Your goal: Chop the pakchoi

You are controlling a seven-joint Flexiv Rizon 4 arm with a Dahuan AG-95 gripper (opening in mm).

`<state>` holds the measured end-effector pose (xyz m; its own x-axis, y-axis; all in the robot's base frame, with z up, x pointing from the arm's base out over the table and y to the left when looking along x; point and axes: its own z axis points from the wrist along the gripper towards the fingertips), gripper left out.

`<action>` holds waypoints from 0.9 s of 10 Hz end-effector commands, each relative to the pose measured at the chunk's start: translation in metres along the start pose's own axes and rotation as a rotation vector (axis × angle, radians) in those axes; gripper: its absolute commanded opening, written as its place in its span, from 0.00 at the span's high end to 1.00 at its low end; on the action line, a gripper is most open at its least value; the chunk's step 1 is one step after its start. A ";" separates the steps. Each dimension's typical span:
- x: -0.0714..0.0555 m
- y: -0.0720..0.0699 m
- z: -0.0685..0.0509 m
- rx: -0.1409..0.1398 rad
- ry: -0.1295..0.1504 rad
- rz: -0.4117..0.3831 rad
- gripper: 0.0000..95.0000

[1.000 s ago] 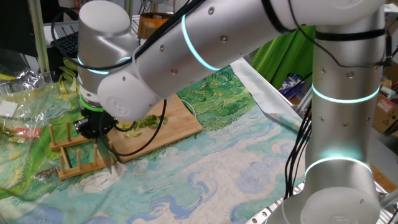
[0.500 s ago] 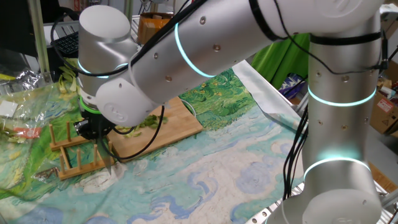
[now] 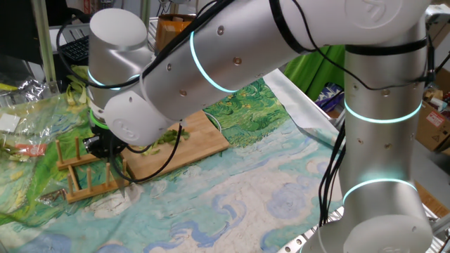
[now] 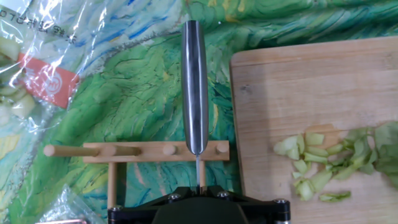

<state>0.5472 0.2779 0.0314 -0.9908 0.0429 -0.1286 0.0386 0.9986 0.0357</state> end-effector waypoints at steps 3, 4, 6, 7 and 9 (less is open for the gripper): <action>-0.001 0.001 0.001 -0.004 -0.003 0.019 1.00; 0.000 0.001 0.000 -0.009 -0.002 0.021 0.80; 0.000 0.001 0.002 -0.004 0.000 0.029 0.60; 0.000 0.001 0.002 -0.004 0.001 0.030 0.60; -0.001 0.001 -0.002 -0.004 0.007 0.031 0.60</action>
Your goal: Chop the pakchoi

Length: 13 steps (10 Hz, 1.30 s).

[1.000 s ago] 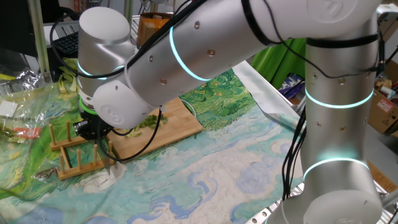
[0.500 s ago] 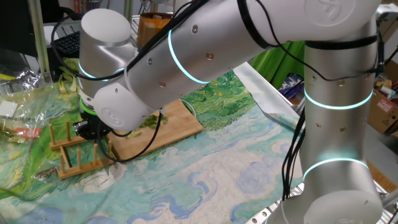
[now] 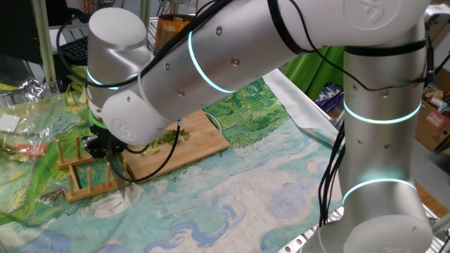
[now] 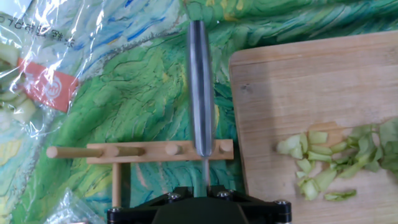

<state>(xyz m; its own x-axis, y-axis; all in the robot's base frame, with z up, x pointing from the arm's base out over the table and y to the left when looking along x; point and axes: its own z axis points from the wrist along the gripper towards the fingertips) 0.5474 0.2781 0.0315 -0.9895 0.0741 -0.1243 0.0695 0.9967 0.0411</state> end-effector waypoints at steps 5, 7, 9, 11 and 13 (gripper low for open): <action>0.000 0.001 -0.002 -0.002 0.004 0.007 0.60; 0.000 0.001 -0.004 -0.002 0.005 0.009 0.60; 0.002 -0.002 -0.013 0.000 0.011 0.001 0.60; 0.003 -0.005 -0.022 0.000 0.024 -0.004 0.60; 0.007 -0.007 -0.037 -0.004 0.031 -0.005 0.60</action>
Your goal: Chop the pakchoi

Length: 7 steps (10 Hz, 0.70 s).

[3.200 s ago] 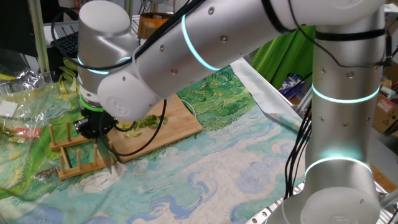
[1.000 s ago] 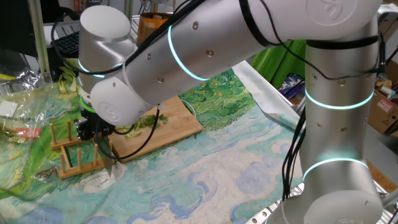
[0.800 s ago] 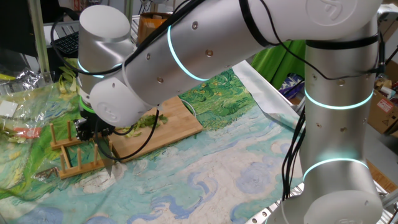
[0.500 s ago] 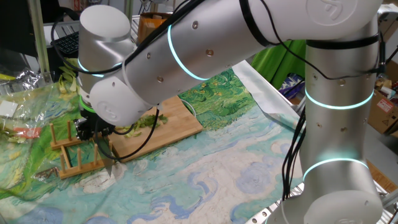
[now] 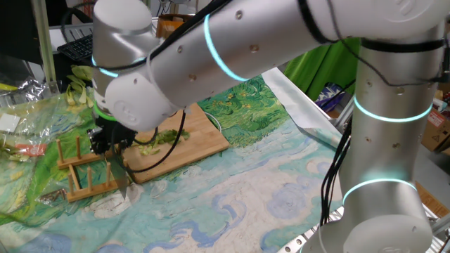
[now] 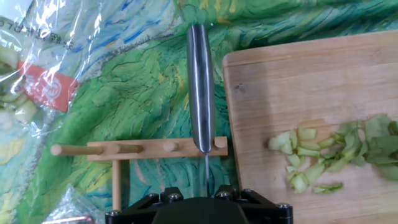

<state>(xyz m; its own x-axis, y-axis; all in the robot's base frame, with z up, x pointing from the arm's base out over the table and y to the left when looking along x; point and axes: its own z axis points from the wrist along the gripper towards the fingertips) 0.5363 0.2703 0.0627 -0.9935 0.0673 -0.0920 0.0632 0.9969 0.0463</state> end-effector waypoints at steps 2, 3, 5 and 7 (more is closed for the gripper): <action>0.006 -0.003 -0.020 -0.001 0.016 -0.005 0.60; 0.009 -0.010 -0.032 -0.002 0.035 -0.016 0.60; 0.014 -0.023 -0.052 -0.018 0.064 -0.048 1.00; 0.019 -0.038 -0.065 -0.024 0.074 -0.086 1.00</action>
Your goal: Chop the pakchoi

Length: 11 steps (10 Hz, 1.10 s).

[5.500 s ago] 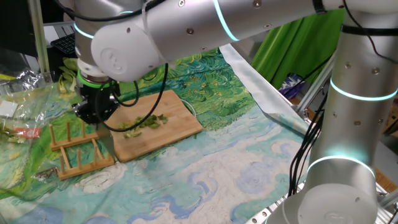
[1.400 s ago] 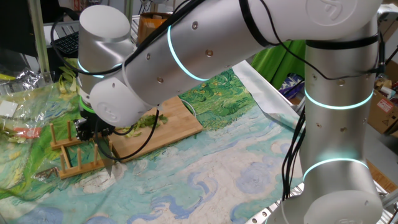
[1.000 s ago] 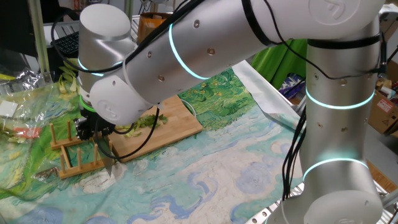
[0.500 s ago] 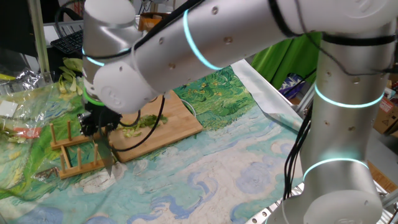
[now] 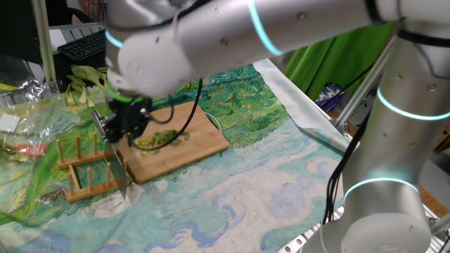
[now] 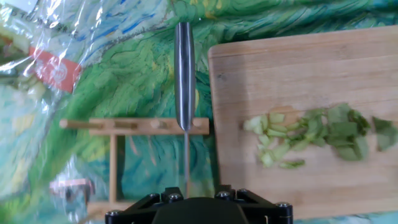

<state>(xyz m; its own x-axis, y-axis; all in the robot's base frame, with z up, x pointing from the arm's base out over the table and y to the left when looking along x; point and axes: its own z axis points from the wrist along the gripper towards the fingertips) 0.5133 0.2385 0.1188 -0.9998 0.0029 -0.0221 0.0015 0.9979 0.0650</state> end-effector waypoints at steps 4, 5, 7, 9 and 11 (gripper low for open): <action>0.010 -0.046 -0.008 0.011 0.006 -0.112 1.00; 0.006 -0.050 -0.008 0.042 0.017 -0.119 1.00; 0.000 -0.058 -0.008 0.044 0.045 -0.122 1.00; -0.014 -0.077 -0.006 0.042 0.045 -0.119 1.00; -0.025 -0.096 -0.005 0.034 0.047 -0.134 1.00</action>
<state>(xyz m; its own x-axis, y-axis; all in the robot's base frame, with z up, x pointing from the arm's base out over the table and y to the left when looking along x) 0.5396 0.1417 0.1181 -0.9917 -0.1261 0.0247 -0.1252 0.9915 0.0343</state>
